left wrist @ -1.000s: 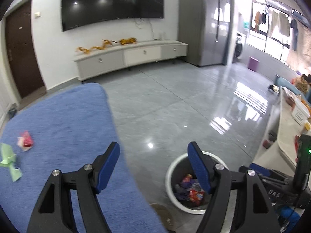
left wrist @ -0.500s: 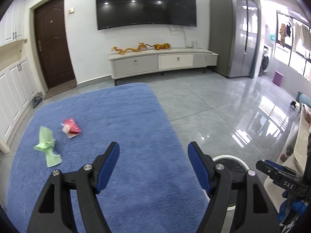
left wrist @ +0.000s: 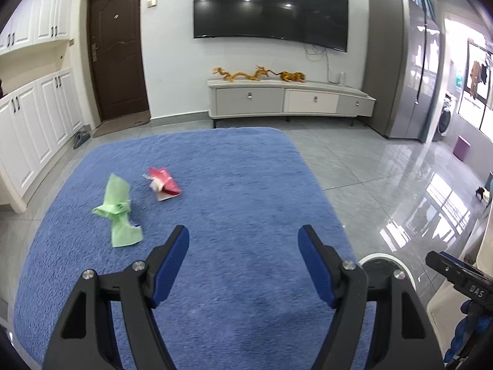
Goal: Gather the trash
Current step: 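Move both tools from the trash bin back toward the rug, then grasp the green paper wrapper with the left tool while the right tool grasps the pink wrapper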
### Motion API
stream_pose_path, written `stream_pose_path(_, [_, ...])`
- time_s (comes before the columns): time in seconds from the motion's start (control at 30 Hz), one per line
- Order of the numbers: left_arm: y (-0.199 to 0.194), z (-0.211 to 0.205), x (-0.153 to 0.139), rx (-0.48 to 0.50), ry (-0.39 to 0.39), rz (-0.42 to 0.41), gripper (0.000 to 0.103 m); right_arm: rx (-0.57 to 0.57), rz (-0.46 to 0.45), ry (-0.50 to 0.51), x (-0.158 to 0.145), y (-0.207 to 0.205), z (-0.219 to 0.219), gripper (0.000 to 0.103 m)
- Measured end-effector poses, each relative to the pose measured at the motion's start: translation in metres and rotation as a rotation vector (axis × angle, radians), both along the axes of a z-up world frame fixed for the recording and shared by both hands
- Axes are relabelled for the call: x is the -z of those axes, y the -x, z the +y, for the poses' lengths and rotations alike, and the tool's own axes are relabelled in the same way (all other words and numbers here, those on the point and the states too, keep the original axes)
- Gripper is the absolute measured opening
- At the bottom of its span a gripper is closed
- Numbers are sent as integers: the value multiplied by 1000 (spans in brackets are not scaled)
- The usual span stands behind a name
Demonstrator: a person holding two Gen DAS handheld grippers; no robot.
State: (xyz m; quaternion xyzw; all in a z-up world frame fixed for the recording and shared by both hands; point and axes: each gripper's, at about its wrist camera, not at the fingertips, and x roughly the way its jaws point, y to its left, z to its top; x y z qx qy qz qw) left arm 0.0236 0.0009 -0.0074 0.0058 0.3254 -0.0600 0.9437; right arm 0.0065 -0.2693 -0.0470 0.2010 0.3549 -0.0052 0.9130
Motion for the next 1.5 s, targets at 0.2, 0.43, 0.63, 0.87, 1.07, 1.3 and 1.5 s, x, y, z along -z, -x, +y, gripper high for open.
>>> stream_pose_path(0.2, [-1,36,4,-62,19,1,77,-46,-4,29,-10,-12,28,71])
stream_pose_path(0.43, [-4,68,11,-125,38,16,77,-112,10,63,-16,-27,62,71])
stream_pose_path(0.63, [-4,91,17,-156,67,27,77,-164,18,91,-22,-39,90,71])
stream_pose_path(0.87, [-10,113,25,-196,92,44,77,-223,28,117,-26,-53,116,71])
stream_pose_path(1.07, [-24,151,34,-255,135,57,77,-286,26,144,-32,-73,140,71])
stream_pose_path(1.3, [-58,204,27,-282,169,30,77,-409,-32,179,-52,-118,187,71])
stream_pose_path(1.5, [-86,200,47,-172,193,90,77,-504,-58,167,-52,-164,234,71])
